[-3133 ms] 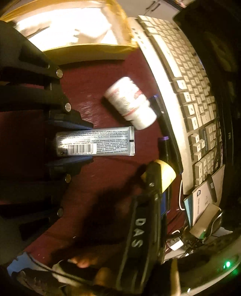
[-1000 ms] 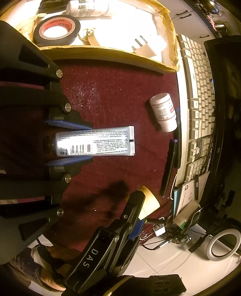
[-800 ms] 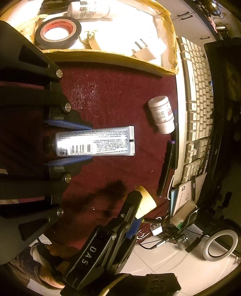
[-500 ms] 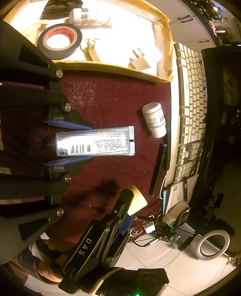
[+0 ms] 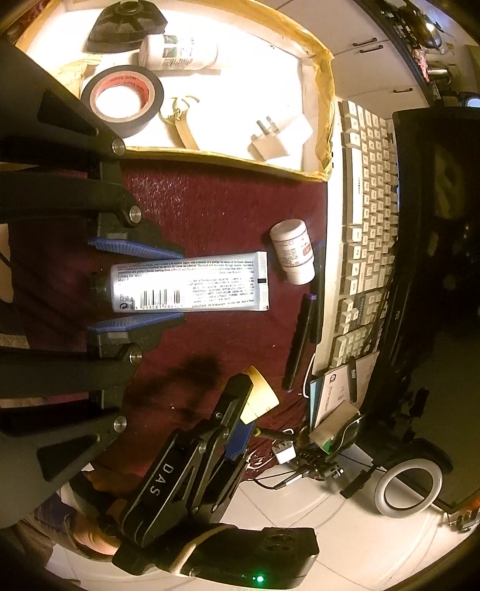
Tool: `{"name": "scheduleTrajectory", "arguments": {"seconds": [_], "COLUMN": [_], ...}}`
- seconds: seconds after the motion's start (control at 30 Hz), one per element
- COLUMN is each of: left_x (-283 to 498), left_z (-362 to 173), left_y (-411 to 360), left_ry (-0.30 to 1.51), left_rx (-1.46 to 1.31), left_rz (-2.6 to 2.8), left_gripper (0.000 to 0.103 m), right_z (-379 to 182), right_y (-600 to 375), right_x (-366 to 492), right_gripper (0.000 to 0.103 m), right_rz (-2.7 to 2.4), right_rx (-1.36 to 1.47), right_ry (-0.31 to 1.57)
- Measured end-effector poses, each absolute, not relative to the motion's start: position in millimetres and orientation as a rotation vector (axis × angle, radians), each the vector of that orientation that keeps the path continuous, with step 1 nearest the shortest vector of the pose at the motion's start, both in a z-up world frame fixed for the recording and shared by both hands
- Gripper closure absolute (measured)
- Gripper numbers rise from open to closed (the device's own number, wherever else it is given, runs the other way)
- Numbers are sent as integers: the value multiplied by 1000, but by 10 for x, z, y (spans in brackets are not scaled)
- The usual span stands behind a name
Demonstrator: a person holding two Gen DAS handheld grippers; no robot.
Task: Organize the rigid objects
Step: 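Lift the white tube and yellow container off the desk with both tools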
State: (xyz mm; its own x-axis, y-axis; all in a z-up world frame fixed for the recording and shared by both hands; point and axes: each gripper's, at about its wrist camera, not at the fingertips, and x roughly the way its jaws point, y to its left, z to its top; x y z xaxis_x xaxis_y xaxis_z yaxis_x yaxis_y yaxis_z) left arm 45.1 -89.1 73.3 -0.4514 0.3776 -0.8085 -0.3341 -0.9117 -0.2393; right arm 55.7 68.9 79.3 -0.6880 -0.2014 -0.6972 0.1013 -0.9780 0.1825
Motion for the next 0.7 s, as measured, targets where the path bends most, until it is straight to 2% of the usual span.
{"name": "scheduleTrajectory", "arguments": {"seconds": [0.7], "left_x": [403], "left_z": [872], "left_y": [-1231], "left_ry": [-110], "left_rx": [-1312], "left_rz": [2448], "left_gripper": [77], "right_z": [875], "right_y": [429], "right_x": [434], "right_gripper": [68], "right_rz": [-2684], "right_rx": [1123], "right_ry": [-167]}}
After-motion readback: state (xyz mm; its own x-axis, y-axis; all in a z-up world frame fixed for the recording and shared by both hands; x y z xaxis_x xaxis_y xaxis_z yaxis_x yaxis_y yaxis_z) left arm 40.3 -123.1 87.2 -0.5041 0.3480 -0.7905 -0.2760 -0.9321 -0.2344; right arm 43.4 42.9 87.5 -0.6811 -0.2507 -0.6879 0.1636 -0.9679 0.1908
